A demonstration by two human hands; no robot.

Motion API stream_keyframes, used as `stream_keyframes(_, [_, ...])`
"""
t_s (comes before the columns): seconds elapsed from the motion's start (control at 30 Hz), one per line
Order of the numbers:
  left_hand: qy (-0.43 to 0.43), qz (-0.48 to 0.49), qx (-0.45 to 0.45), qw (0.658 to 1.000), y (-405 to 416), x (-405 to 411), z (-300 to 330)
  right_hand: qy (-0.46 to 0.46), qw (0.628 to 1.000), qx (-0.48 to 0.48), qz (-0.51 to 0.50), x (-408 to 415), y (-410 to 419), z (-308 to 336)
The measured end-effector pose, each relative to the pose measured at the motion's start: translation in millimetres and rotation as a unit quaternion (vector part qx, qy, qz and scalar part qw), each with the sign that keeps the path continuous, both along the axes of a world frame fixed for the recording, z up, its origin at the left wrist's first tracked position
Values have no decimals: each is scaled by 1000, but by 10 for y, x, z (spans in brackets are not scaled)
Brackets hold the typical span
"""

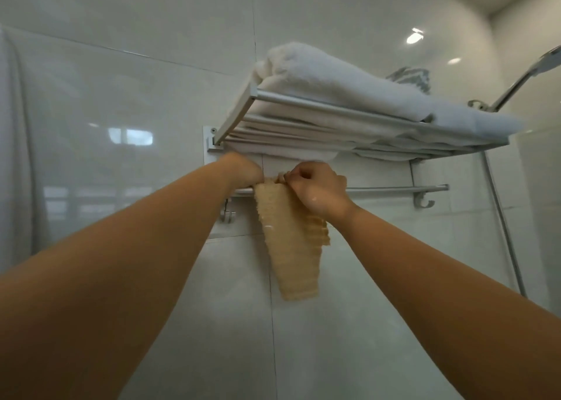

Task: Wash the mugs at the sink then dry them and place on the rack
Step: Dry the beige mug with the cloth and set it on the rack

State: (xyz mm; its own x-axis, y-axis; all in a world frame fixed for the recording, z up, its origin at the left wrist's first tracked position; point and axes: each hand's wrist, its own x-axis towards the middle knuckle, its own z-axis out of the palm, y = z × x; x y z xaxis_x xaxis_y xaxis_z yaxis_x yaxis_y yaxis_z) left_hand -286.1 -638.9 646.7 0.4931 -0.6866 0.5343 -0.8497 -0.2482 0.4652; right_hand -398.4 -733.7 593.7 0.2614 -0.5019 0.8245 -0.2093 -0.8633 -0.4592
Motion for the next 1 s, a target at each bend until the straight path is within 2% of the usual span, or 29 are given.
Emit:
stream_keyframes(0.07, [23,-38,-38,998,13,35,2,39,999,-1,26,-44,0,-44])
stream_keyframes(0.2, [-140,-46,-84,985,62,46,-165,159,987,17,-4,-22,60,78])
stream_keyframes(0.3, [-244,-13,-29,969,145,32,-283,217,975,19,-38,56,107,189])
stream_keyframes(0.47, [-184,-59,44,980,200,65,-156,79,996,-47,-11,-58,101,48])
stream_keyframes(0.57, [-206,-58,98,972,220,72,-90,114,992,-36,25,-110,81,-33])
stream_keyframes(0.63, [-197,-57,108,973,214,112,-69,167,985,-51,2,-97,113,-25])
stream_keyframes(0.7, [-193,-42,74,978,220,147,-85,217,974,-56,-27,-59,154,27])
stream_keyframes(0.8, [-206,-25,-45,977,298,171,-174,249,966,-46,-56,-13,208,79])
stream_keyframes(0.87, [-195,-22,-127,972,424,180,-267,194,975,-78,-73,4,255,13])
stream_keyframes(0.93, [-181,-19,-189,965,589,216,-393,58,984,-143,-83,9,390,-176])
stream_keyframes(1.0, [-157,-10,-217,963,778,274,-564,-40,981,-184,-41,20,607,-406])
